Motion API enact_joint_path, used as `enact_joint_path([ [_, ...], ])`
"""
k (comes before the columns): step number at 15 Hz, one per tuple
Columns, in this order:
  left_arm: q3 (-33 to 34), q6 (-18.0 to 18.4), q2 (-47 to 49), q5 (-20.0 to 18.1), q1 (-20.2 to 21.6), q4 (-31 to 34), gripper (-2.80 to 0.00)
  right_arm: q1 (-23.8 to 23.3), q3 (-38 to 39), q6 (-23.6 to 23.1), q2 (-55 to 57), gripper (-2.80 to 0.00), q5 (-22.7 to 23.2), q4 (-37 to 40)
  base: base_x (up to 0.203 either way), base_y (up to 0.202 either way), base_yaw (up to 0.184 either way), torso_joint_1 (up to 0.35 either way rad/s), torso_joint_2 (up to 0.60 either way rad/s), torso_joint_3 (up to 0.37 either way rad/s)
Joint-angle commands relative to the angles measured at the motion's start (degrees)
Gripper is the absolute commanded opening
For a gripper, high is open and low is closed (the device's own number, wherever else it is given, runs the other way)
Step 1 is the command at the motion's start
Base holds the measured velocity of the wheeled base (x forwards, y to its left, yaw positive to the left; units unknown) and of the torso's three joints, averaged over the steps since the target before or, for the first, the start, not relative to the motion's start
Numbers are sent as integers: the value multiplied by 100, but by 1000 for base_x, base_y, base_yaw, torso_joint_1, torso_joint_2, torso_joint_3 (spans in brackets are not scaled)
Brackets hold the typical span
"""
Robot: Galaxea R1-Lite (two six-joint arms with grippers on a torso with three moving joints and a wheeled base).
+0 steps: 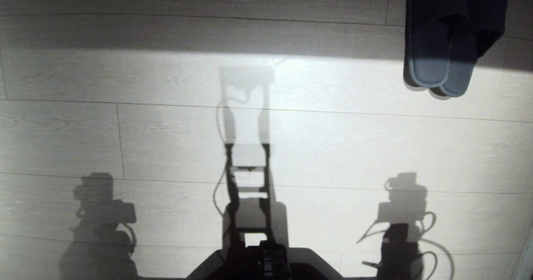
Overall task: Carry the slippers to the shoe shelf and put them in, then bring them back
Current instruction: Pick up the slippers on the floor
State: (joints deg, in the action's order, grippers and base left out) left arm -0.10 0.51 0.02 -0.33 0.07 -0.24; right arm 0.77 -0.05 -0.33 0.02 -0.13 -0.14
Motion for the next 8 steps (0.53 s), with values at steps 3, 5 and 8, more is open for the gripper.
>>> enact_joint_path([
  [3, 1, 2, -2, -2, 1, -2, -280, 2, -189, -33, 6, -280, 25, 100, 0, 0, 0, 0, 0, 0],
  [5, 1, 2, -2, -2, 1, -2, -280, 2, -363, -25, 53, -280, 100, 220, 0, 0, 0, 0, 0, 0],
  [8, 1, 2, -2, -2, 1, -2, -280, 2, -1269, -21, 590, -280, 198, 450, 0, 0, 0, 0, 0, 0],
])
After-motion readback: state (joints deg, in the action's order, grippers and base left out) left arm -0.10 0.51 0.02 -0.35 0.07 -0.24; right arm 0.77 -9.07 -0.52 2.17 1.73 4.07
